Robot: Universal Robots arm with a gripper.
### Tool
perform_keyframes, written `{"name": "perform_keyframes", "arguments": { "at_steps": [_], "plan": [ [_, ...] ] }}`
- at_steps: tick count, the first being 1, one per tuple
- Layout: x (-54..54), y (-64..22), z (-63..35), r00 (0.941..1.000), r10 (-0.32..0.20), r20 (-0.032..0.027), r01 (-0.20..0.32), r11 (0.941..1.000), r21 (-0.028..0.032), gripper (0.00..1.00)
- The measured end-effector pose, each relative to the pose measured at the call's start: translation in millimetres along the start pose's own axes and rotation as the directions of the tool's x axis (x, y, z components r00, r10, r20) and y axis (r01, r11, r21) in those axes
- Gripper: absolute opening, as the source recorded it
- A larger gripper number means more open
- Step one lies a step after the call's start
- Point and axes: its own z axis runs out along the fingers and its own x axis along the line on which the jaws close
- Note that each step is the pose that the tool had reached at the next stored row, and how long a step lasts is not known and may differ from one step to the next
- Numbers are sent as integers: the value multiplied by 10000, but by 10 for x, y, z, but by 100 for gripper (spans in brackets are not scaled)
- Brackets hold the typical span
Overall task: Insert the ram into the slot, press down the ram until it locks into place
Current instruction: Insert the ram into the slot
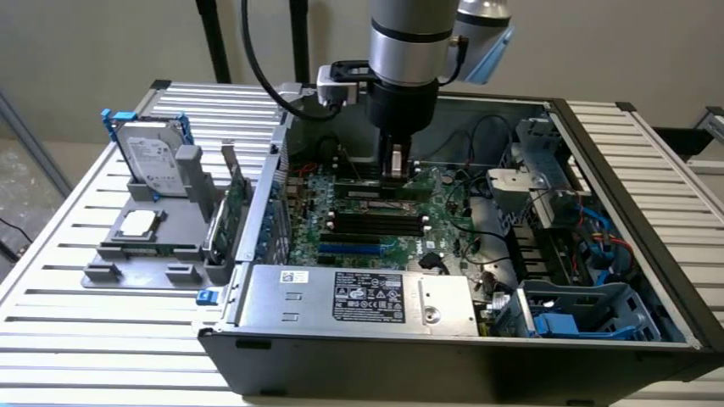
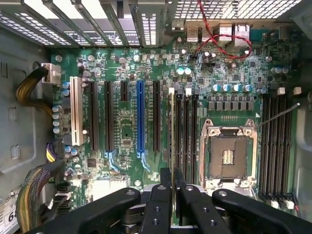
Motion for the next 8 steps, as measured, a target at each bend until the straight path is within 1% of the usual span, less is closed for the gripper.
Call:
{"name": "perform_keyframes", "arguments": {
  "at_steps": [8],
  "plan": [
    [1,0,147,10000,0,1,0,10000,1,13]
  ]
}}
